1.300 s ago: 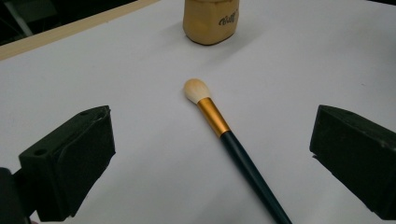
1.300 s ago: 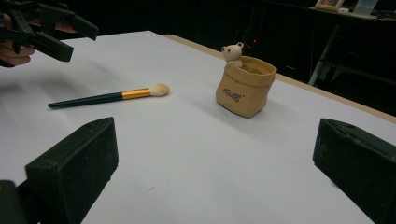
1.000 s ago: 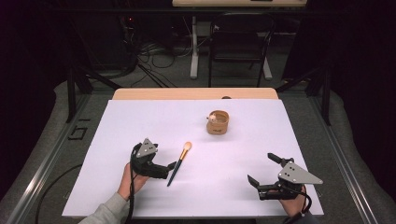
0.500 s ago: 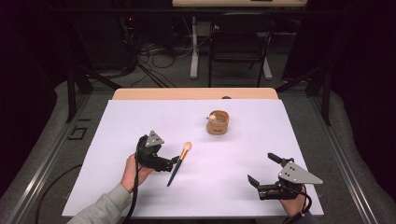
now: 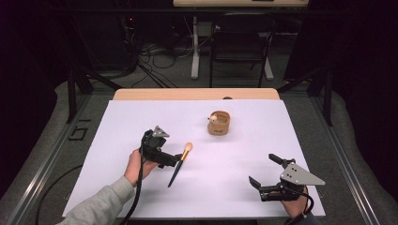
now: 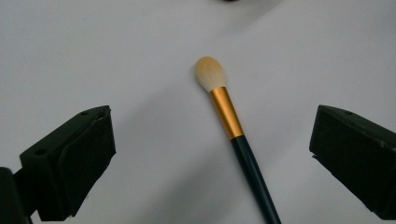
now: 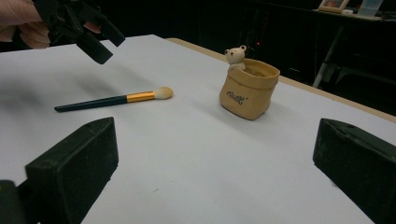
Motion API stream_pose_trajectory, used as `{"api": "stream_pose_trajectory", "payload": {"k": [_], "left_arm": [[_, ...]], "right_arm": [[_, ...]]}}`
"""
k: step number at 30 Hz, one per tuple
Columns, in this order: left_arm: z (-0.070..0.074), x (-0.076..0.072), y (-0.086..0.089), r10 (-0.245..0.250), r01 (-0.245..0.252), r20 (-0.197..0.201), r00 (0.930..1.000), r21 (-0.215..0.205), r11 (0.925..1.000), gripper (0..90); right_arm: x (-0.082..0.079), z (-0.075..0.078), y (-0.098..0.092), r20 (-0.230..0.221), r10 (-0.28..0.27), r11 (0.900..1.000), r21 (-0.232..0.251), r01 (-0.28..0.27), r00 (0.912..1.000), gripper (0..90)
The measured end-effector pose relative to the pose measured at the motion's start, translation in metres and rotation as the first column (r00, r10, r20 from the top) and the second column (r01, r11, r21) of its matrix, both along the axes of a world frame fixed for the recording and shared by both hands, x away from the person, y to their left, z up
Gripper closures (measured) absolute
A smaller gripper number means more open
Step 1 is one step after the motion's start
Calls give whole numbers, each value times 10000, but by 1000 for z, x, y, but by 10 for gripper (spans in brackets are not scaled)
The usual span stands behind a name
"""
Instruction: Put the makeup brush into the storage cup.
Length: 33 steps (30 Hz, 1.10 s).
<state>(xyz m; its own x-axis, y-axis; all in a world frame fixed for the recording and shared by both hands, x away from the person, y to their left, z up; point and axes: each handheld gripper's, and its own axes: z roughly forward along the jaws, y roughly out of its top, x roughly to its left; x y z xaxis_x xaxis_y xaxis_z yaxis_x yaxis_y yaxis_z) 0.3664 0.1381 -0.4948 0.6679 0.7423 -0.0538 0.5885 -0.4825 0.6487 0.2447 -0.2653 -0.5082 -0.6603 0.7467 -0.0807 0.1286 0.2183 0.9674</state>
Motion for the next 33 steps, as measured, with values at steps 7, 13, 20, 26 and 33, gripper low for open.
{"api": "stream_pose_trajectory", "payload": {"k": [7,13,20,26,33], "left_arm": [[2,12,-7,216,-205,-709,9972,152,9997,3],[3,23,-13,336,-272,-1204,9922,544,9982,3],[1,33,-18,464,-274,-1903,9806,1012,9945,2],[-1,39,-24,574,-294,-2424,9685,1178,9926,2],[-5,44,-29,618,-185,-2970,9529,1464,9891,3]], "right_arm": [[1,0,0,-26,45,10000,87,-45,10000,0],[1,0,-1,-118,74,10000,-33,-74,9999,0],[1,0,-1,-157,75,10000,-37,-75,9998,0],[1,0,-1,-162,76,10000,-50,-77,9998,0],[1,0,-1,-137,69,10000,-19,-69,9999,0]]}}
